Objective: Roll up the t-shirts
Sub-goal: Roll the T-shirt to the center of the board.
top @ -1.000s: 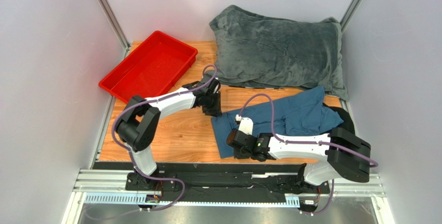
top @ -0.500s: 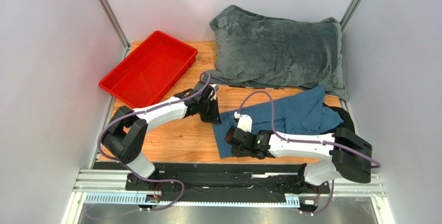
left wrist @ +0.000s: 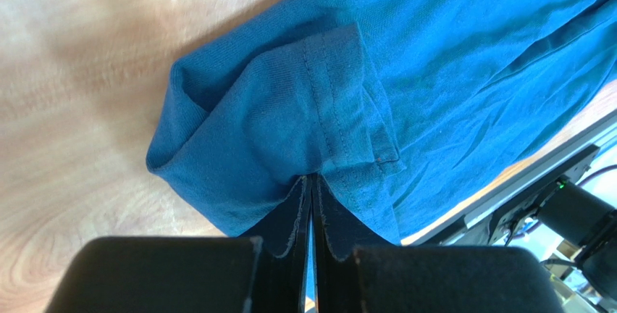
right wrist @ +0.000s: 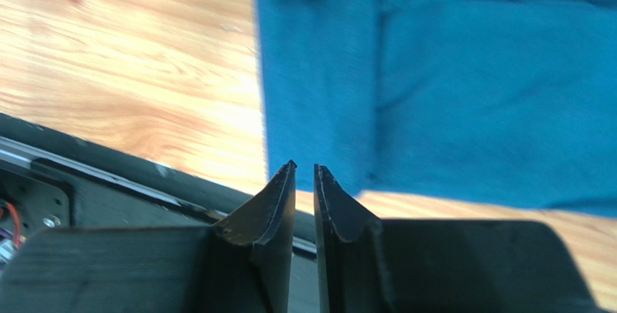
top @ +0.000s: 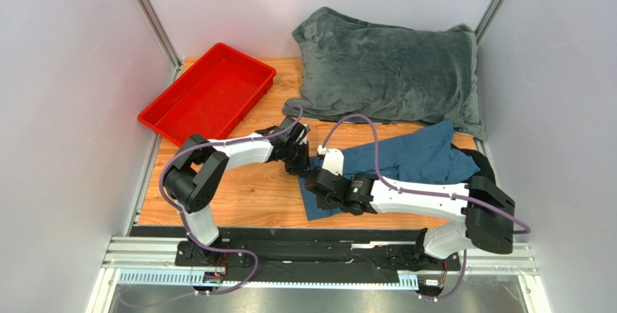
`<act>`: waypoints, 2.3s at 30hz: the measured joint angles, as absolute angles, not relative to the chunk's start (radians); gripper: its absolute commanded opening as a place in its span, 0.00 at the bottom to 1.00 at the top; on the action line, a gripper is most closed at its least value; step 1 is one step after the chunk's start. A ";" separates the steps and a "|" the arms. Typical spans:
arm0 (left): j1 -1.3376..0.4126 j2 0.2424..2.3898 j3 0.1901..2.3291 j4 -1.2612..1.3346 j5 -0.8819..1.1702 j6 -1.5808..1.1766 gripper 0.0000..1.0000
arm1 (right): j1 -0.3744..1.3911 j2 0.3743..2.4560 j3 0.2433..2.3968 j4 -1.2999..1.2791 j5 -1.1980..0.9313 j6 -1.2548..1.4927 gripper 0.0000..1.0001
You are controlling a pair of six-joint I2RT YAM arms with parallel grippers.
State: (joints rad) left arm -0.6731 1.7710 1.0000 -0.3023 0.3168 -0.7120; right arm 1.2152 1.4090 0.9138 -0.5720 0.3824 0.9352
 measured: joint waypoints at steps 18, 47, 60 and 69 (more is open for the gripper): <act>-0.673 1.700 1.036 -0.373 0.287 -0.705 0.10 | 1.161 1.656 0.951 -0.402 0.370 0.886 0.04; -0.707 1.769 1.010 -0.348 0.302 -0.735 0.08 | 1.211 1.538 0.780 -0.363 0.320 0.945 0.02; -0.701 1.735 1.063 -0.409 0.272 -0.723 0.30 | 1.225 1.478 0.781 -0.414 0.336 0.963 0.06; -0.546 1.494 1.018 -0.389 0.289 -0.687 0.46 | 1.265 1.454 0.952 -0.580 0.404 0.935 0.20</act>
